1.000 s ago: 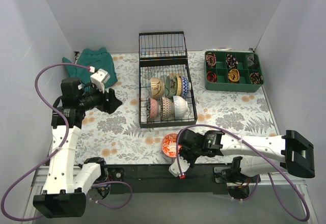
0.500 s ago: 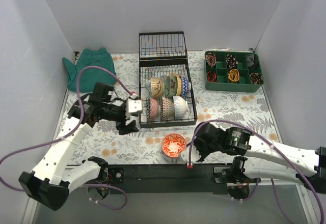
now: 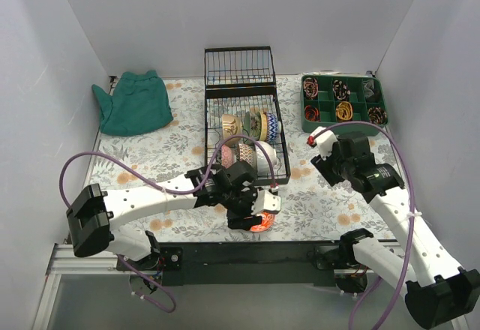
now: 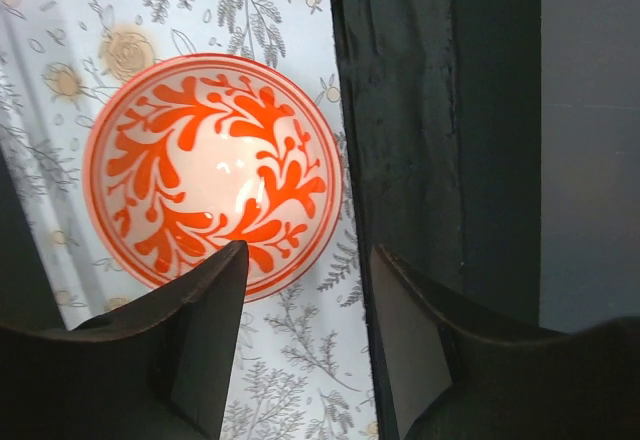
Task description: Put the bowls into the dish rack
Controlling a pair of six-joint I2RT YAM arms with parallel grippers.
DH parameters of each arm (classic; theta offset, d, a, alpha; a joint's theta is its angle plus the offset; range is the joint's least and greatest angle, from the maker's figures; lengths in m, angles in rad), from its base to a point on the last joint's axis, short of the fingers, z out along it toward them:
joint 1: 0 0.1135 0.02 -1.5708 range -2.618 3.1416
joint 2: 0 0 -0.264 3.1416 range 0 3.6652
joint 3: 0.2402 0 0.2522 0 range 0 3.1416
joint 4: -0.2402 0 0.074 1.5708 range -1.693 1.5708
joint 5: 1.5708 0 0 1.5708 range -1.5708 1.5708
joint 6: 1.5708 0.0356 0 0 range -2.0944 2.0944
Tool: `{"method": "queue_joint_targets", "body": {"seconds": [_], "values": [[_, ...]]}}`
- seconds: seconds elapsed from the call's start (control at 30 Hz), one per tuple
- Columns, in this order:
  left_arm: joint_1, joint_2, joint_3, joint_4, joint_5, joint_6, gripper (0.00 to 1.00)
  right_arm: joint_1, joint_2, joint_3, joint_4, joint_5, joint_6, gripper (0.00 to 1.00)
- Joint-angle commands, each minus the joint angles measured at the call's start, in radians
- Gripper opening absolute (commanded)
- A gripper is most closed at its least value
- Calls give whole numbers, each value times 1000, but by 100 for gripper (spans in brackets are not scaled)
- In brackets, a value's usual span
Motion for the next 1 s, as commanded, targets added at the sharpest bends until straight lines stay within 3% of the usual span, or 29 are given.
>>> {"method": "queue_joint_targets", "body": {"seconds": [0.0, 0.33, 0.8, 0.97], "values": [[-49, -15, -40, 81, -58, -125, 51, -61, -34, 34, 36, 25, 80, 60], [-69, 54, -83, 145, -72, -135, 49, -86, -55, 28, 41, -4, 70, 60], [-70, 112, -96, 165, -64, -76, 34, -95, -60, 0, 85, -7, 67, 60], [-70, 88, -122, 155, -73, -51, 22, -97, -48, -18, 118, -8, 59, 60]]}}
